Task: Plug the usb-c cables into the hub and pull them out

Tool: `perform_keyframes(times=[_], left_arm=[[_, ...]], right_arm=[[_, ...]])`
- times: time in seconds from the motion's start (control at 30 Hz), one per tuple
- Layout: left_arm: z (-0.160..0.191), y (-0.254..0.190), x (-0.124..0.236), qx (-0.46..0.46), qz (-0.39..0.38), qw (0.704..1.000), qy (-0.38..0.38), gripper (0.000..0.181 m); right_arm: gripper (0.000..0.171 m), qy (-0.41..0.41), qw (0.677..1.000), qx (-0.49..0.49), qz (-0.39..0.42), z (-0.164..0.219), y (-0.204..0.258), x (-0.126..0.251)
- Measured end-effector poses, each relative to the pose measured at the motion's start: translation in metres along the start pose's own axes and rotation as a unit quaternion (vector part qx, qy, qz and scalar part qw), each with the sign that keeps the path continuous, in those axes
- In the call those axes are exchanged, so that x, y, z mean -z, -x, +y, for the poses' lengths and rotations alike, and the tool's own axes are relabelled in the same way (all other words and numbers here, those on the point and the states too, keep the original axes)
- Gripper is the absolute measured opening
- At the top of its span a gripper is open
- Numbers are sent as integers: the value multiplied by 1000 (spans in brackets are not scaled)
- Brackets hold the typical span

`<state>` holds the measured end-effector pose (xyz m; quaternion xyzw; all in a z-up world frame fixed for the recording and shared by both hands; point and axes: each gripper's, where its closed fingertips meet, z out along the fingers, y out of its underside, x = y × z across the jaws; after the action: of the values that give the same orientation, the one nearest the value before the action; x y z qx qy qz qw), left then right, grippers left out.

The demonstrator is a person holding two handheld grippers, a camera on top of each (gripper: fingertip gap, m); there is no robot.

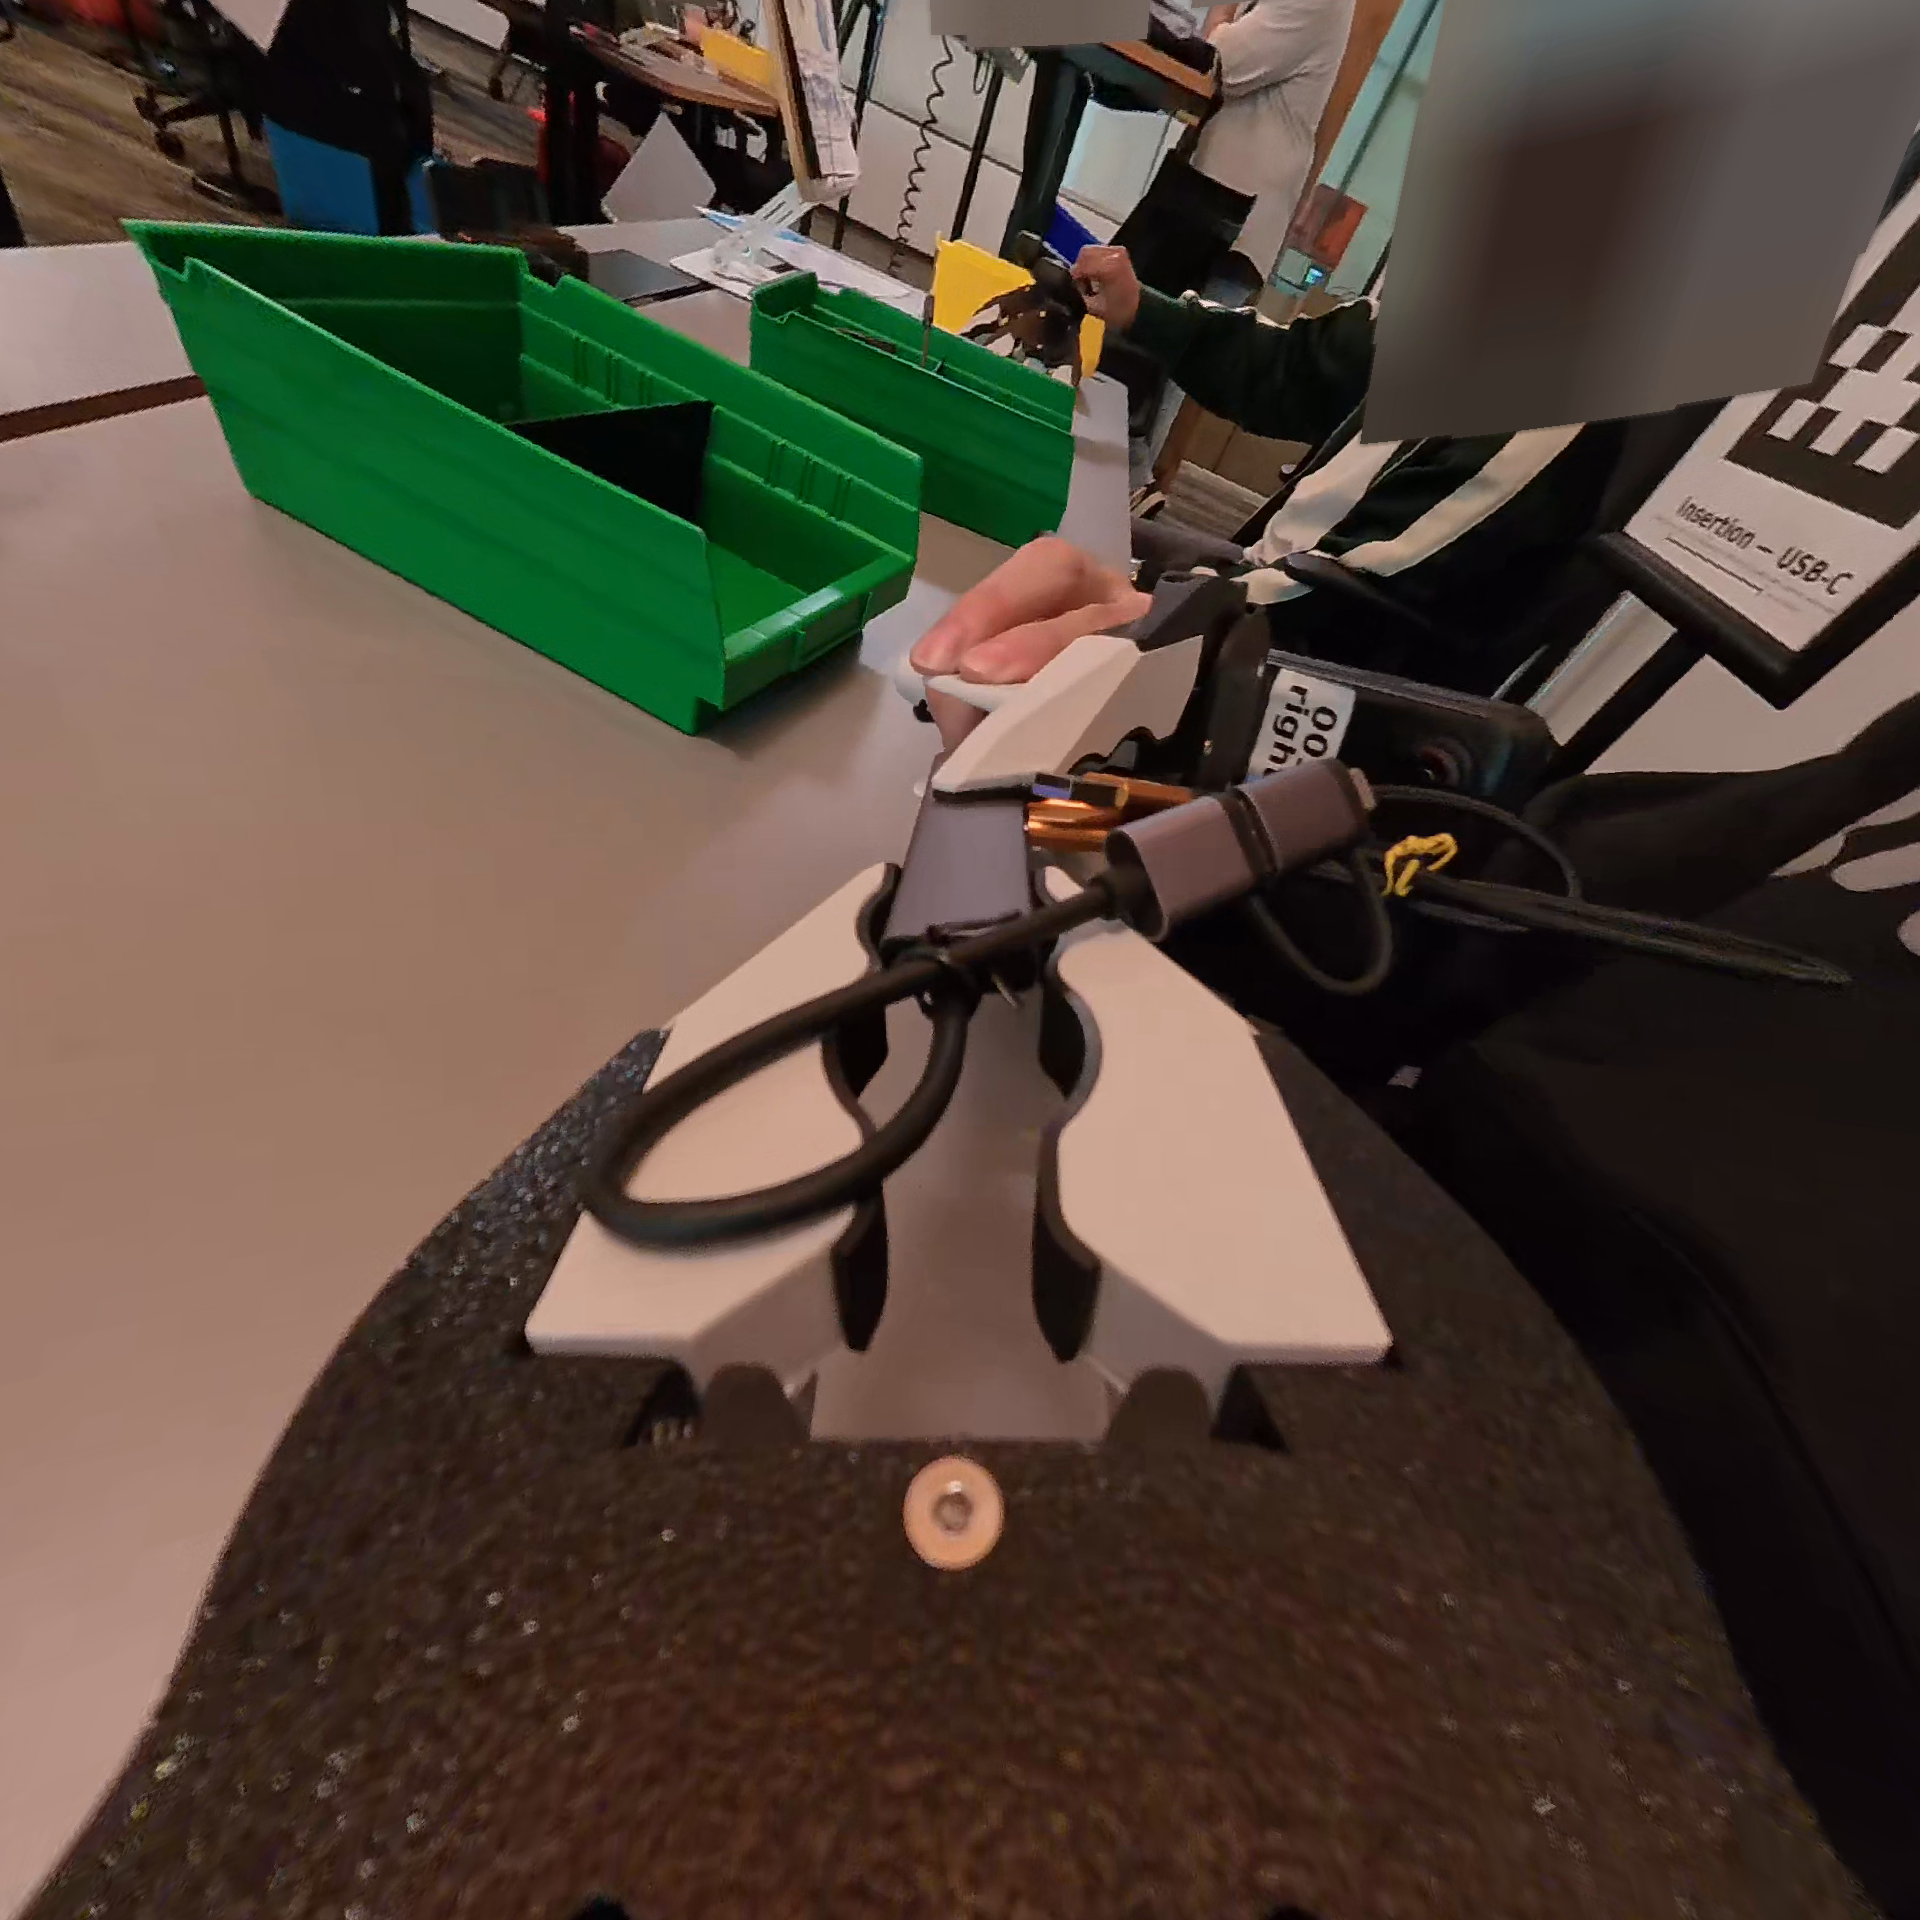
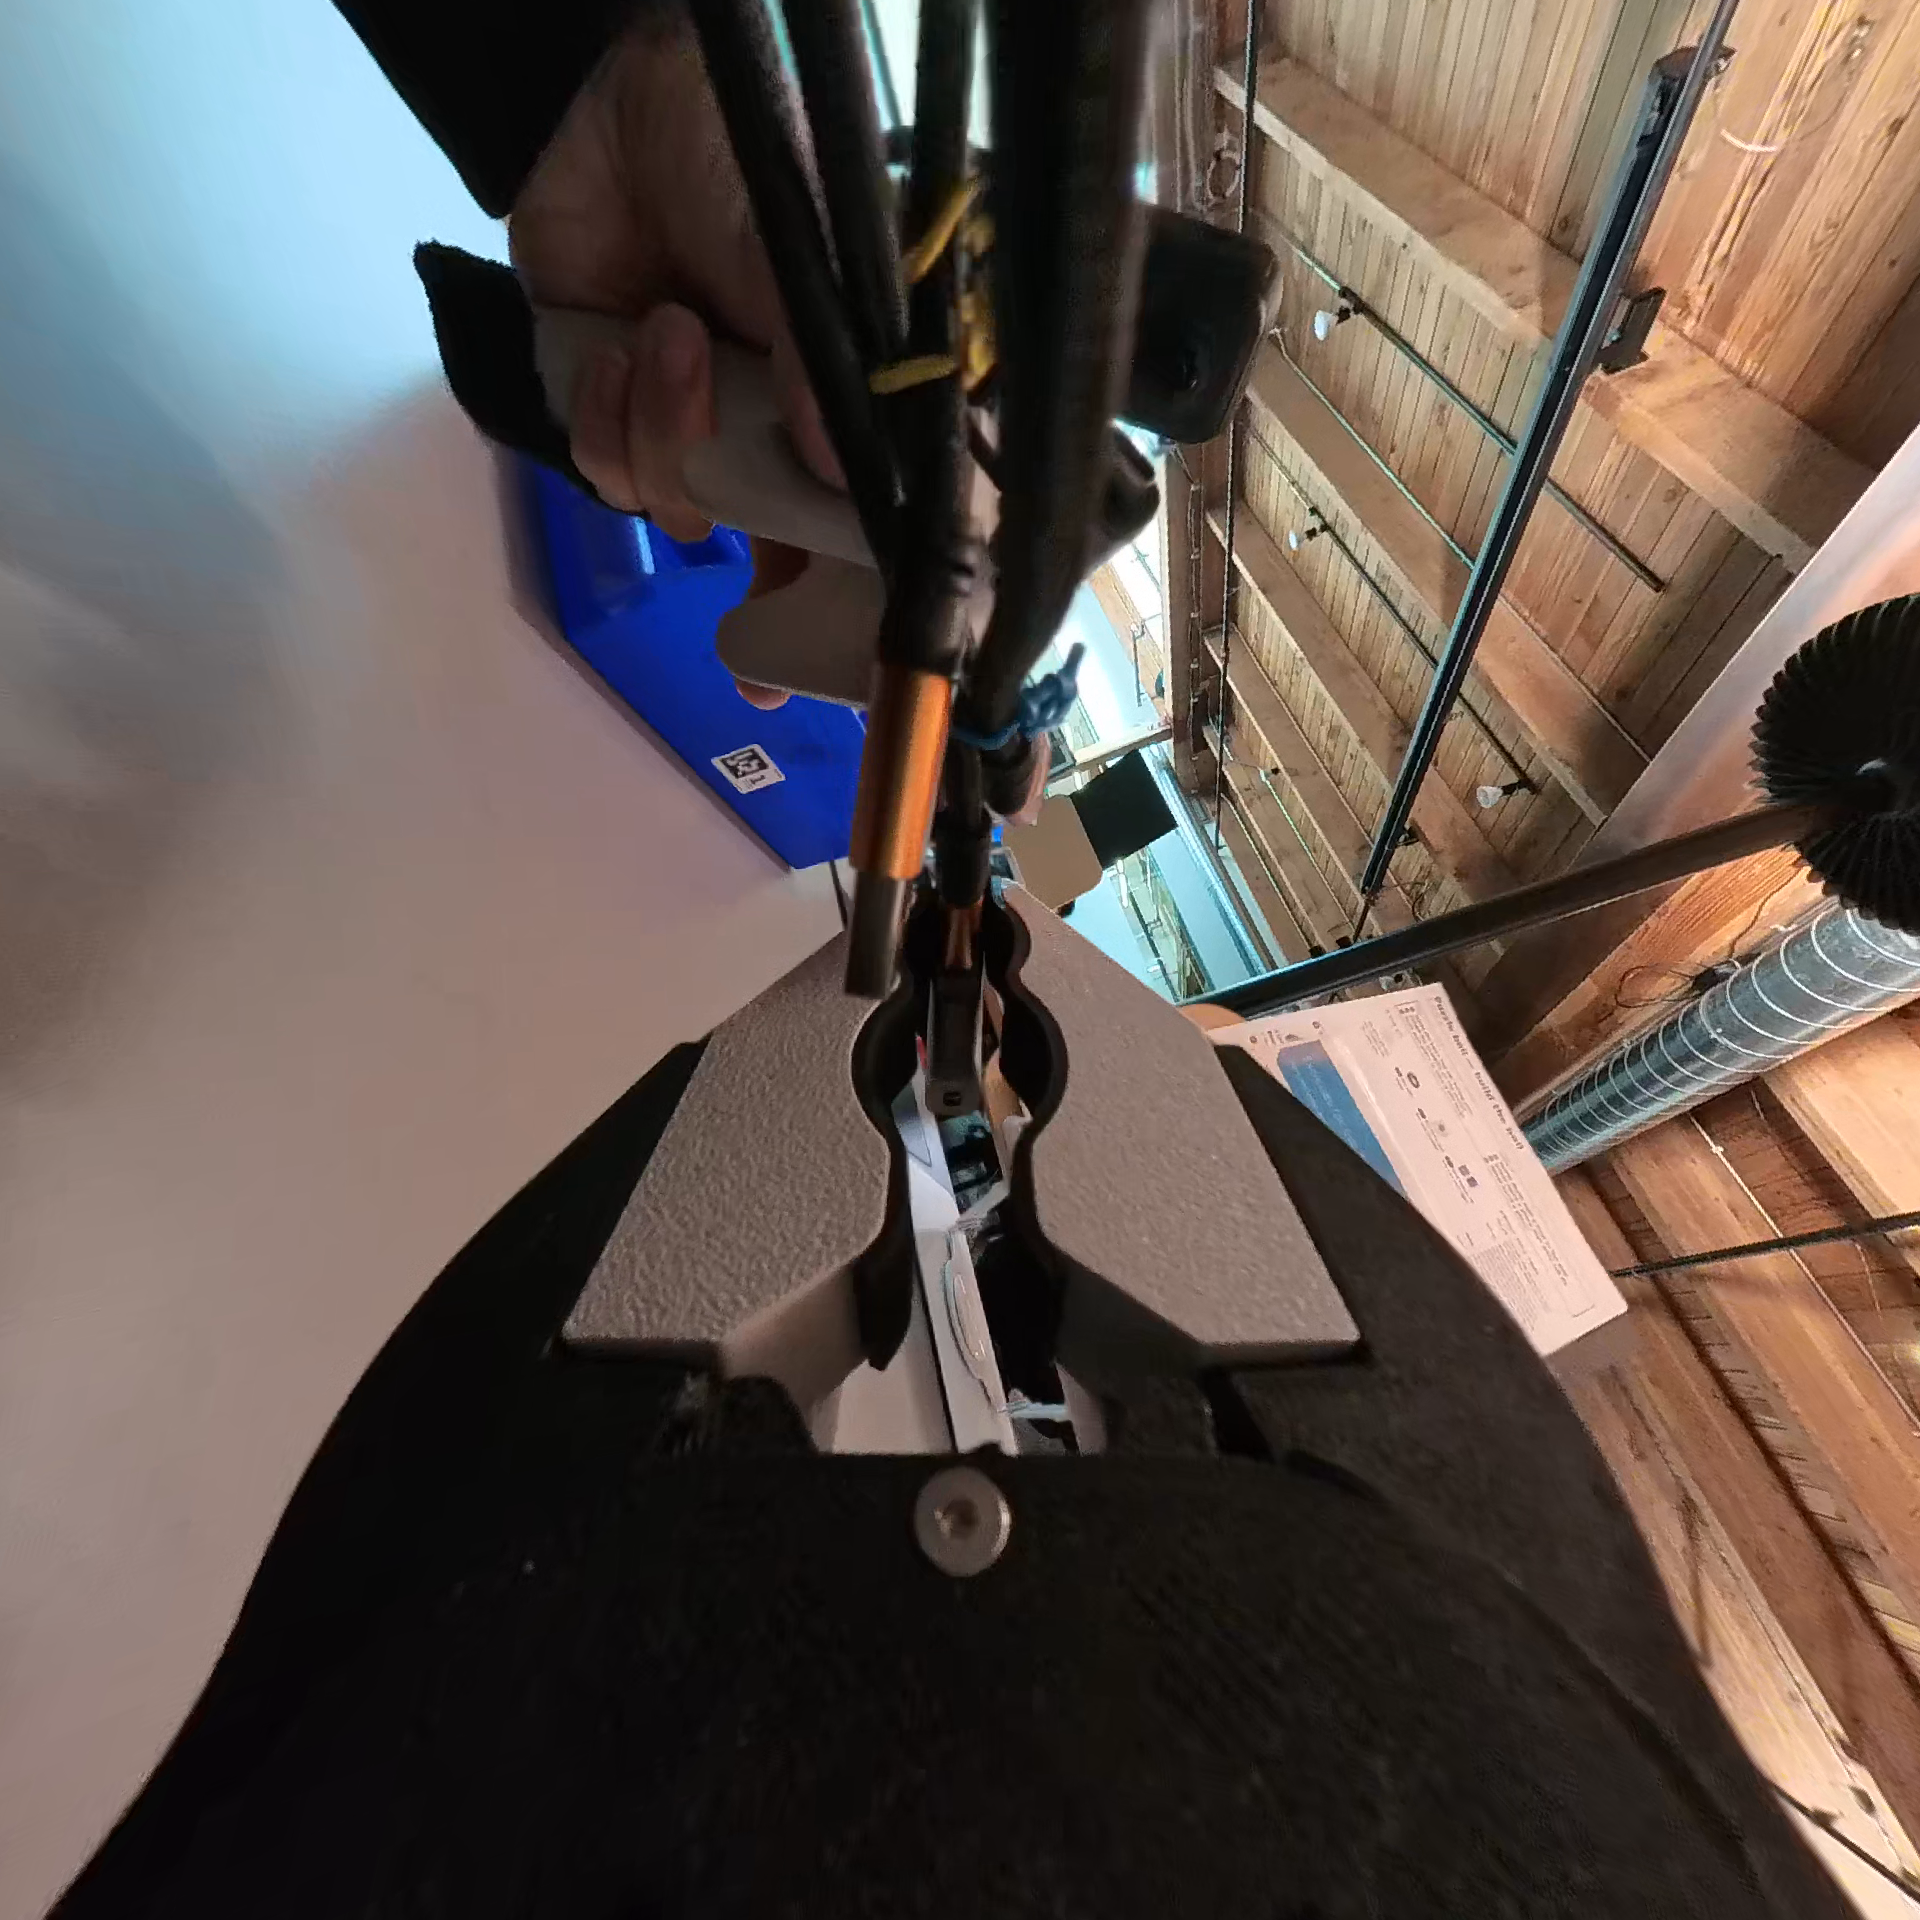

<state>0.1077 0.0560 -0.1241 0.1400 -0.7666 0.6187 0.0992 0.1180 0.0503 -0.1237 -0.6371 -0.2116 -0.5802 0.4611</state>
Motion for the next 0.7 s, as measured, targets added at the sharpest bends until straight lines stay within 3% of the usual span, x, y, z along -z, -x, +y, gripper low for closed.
perform_keyframes(times=[0.27, 0.37, 0.43, 0.47, 0.6, 0.7], left_arm=[[-7, 3, -6, 10, -10, 999, -40, 21], [-3, 8, -9, -26, -37, 999, -24, 21], [-5, 11, -8, -66, -68, 995, -22, 21], [-8, 16, -6, -83, -91, 992, -26, 21], [-24, 49, 21, -160, -242, 956, -41, 21], [-29, 64, 34, -243, -339, 908, -48, 21]], right_arm=[[7, 8, 1000, 6, 13, 6, -4, 2], [8, 21, 1000, 2, 6, 12, -1, 0], [16, 32, 999, -17, -6, 22, 1, 1], [30, 53, 998, -31, -7, 35, -1, 4], [44, 147, 968, -203, -33, 94, -7, 28], [44, 141, 903, -404, -45, 88, -16, 29]])
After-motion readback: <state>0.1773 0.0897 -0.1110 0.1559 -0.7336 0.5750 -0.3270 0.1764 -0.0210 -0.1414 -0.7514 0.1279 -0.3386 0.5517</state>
